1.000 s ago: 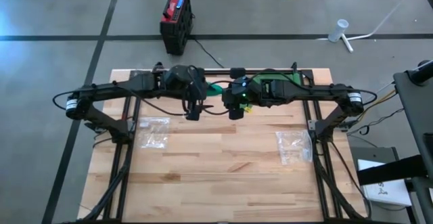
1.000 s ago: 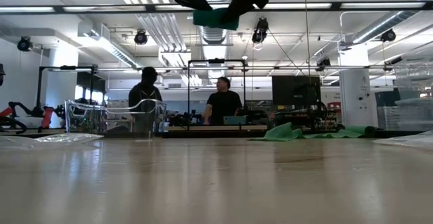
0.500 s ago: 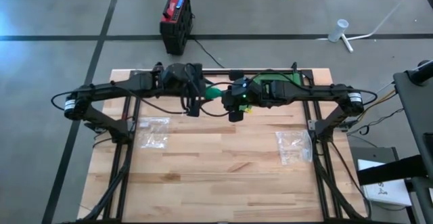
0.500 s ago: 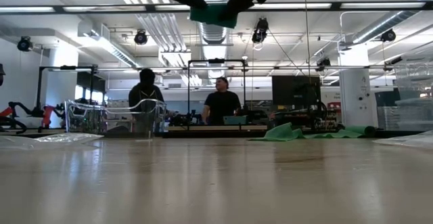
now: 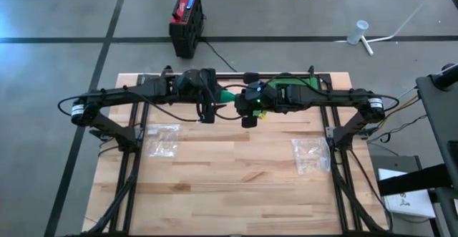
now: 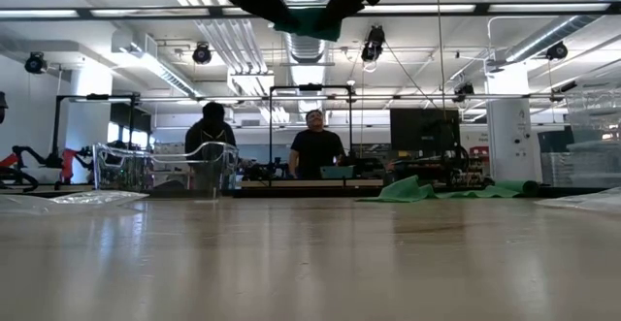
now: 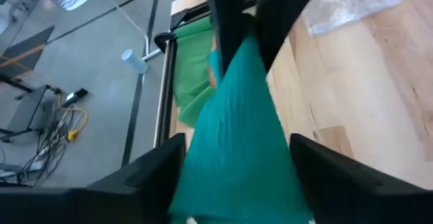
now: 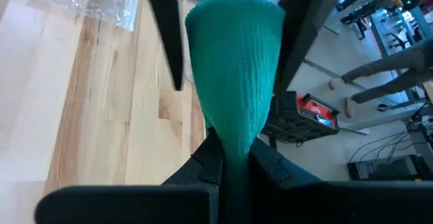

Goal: Roll bandage
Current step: Roll the blue bandage

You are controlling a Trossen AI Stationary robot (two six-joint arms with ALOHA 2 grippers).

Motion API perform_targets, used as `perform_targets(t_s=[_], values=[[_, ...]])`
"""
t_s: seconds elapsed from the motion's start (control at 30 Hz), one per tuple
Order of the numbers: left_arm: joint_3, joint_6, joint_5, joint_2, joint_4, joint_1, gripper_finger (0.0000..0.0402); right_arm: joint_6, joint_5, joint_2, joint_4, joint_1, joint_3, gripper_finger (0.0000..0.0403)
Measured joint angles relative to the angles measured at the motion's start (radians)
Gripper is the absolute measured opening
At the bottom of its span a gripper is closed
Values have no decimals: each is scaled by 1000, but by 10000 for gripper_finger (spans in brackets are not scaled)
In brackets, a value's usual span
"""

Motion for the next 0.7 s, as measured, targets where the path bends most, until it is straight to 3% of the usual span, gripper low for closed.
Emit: perform_targets(t_s=[0.33, 0.53, 0.7], values=[[0, -1, 8, -3, -41, -1, 21, 35, -1, 1, -20, 0, 0, 33], [0, -28, 76, -37, -72, 0, 33, 80, -1, -1, -98, 2, 49, 119], [0, -55, 125, -42, -87, 1, 17, 25, -14, 0, -109, 3, 65, 204]])
